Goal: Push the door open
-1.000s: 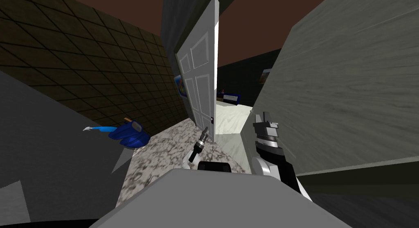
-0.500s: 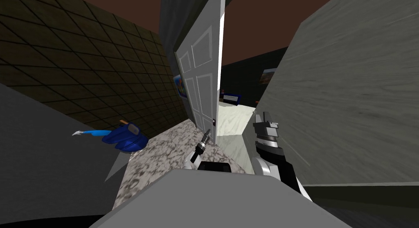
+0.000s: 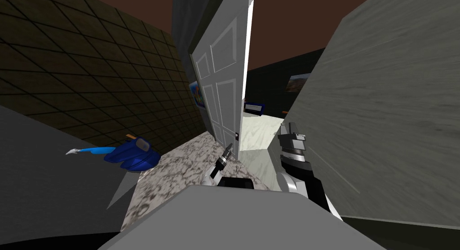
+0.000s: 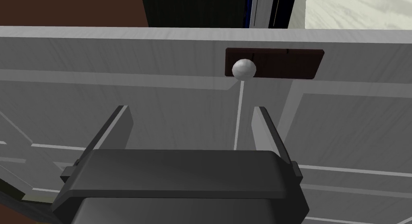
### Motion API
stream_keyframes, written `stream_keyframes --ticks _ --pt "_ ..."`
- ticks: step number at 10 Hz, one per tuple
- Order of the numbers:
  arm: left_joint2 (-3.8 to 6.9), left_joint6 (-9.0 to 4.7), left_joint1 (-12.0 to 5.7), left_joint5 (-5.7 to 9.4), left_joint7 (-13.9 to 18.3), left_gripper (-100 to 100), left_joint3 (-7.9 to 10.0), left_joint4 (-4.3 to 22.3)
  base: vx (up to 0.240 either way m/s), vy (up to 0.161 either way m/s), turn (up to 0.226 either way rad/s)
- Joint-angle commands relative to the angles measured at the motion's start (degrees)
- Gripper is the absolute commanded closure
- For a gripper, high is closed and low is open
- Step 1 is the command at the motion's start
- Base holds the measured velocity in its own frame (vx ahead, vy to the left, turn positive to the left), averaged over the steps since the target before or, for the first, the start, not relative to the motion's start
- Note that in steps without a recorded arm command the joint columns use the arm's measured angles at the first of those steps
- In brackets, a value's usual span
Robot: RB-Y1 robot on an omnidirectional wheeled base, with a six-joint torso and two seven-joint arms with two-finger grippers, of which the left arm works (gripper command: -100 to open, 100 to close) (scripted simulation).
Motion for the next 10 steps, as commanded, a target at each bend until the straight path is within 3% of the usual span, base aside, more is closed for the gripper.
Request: stream_keyframes --ticks 1,10 --pt "-0.33 -0.36 -0.66 -0.36 0.27 -100 -0.68 2.15 0.115 0.099 -0.034" --pt "-1.44 -1.49 -4.0 -1.63 1.77 -100 -3.16 10.61 0.097 0.06 -0.014"
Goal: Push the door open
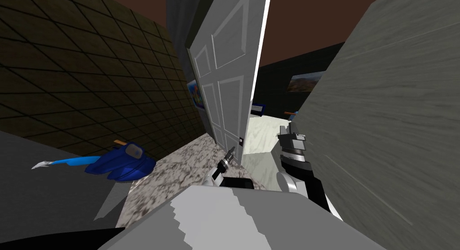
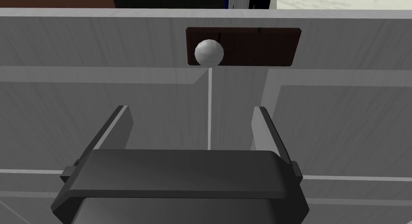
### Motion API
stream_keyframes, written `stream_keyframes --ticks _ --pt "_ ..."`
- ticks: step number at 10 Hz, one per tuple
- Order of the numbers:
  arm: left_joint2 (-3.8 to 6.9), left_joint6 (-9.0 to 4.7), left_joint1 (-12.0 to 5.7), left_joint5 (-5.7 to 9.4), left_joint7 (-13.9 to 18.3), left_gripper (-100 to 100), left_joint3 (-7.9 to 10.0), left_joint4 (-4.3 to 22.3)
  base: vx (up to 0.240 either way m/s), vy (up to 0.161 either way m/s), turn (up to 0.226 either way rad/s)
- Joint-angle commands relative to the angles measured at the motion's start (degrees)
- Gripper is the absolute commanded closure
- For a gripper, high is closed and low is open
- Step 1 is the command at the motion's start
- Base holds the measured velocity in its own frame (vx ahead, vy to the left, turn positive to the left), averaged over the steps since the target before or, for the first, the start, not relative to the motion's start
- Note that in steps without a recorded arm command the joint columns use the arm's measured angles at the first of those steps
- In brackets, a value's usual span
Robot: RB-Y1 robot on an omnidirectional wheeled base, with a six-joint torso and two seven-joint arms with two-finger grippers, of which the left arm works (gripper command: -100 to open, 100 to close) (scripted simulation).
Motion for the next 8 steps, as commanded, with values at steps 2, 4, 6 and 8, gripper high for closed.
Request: stream_keyframes --ticks 2,4,6,8 --pt "-0.02 0.11 -0.24 -0.19 0.31 -100 -0.39 0.5 0.086 0.051 -0.012" --pt "0.21 0.02 -0.24 -0.04 -0.02 -100 -0.14 0.94 0.138 -0.077 -0.036" --pt "0.04 -0.13 -0.2 0.14 -0.46 -100 0.18 1.36 0.152 -0.135 -0.029" --pt "-0.32 -0.25 -0.17 0.28 -0.79 -100 0.42 1.68 0.15 -0.114 -0.031"
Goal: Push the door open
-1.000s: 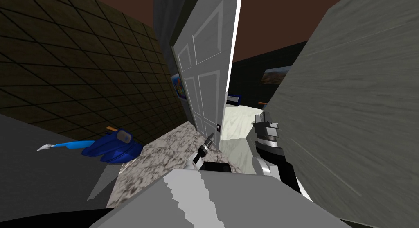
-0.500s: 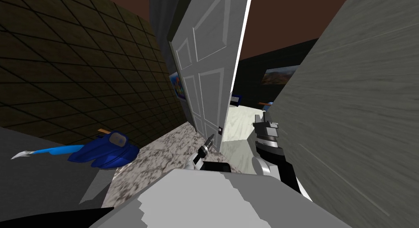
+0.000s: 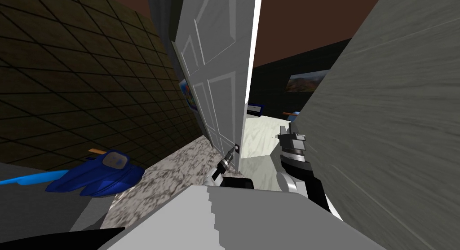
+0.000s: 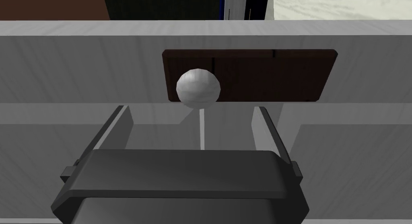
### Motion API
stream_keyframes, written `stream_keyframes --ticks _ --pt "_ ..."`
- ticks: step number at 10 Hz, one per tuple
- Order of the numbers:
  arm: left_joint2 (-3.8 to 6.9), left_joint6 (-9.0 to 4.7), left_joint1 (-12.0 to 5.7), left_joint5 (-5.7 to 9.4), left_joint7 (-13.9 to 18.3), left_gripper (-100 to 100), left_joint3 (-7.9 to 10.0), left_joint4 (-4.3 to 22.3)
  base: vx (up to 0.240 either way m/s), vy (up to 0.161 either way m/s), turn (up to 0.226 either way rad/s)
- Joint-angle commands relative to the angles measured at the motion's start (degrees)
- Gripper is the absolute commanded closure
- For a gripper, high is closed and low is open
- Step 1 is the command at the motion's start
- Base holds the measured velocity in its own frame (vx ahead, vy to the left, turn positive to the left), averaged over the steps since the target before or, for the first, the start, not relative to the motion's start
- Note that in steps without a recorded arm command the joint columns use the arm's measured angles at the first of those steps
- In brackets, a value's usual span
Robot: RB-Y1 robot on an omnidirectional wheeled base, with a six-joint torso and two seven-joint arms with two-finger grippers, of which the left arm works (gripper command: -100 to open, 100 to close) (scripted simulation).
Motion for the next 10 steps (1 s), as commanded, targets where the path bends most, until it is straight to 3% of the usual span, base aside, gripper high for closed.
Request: stream_keyframes --ticks 1,3,4,9,10 --pt "-0.45 -0.1 0.04 0.13 -0.35 -100 0.23 0.29 0.187 -0.124 -0.031" --pt "-0.57 -0.12 0.06 0.15 -0.37 -100 0.26 0.33 0.134 -0.059 -0.007" --pt "-0.57 -0.12 0.06 0.15 -0.37 100 0.26 0.33 -0.018 0.003 0.001" --pt "-0.57 -0.12 0.06 0.15 -0.37 100 0.26 0.33 -0.012 0.006 -0.002" --pt "-0.33 0.1 0.05 0.45 -0.83 100 0.9 0.55 0.069 -0.072 0.018"
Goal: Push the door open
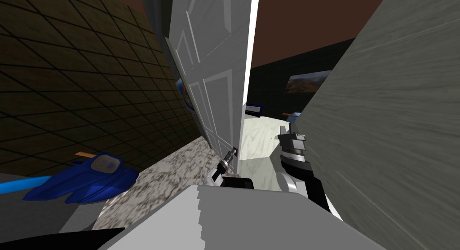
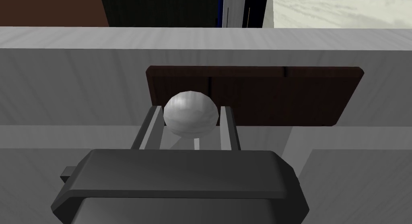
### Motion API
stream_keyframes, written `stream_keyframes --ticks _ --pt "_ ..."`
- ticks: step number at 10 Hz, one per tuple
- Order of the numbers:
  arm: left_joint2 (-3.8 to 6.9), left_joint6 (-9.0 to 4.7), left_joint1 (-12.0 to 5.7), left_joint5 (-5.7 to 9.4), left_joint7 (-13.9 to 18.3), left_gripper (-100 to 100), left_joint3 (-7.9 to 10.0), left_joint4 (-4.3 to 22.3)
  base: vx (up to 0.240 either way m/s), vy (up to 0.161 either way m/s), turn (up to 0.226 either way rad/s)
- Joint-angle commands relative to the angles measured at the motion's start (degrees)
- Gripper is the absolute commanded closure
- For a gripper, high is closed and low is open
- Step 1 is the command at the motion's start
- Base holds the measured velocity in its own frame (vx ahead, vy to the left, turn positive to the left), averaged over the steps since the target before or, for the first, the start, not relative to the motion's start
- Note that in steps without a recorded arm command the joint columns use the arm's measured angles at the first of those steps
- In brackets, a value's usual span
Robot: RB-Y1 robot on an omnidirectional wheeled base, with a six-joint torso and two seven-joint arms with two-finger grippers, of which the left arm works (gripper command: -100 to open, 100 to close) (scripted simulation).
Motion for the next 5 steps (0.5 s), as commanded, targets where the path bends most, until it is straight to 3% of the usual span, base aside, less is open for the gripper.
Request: stream_keyframes --ticks 1,4,5 --pt "0.12 -0.05 -0.36 0.34 -0.43 100 0.7 0.14 0.097 -0.106 0.035" --pt "0.3 0.03 -0.44 0.8 -1.08 100 1.64 0.31 0.119 -0.108 0.011" --pt "0.43 0.13 -0.55 1.4 -1.92 100 2.85 0.54 0.119 -0.128 0.027"
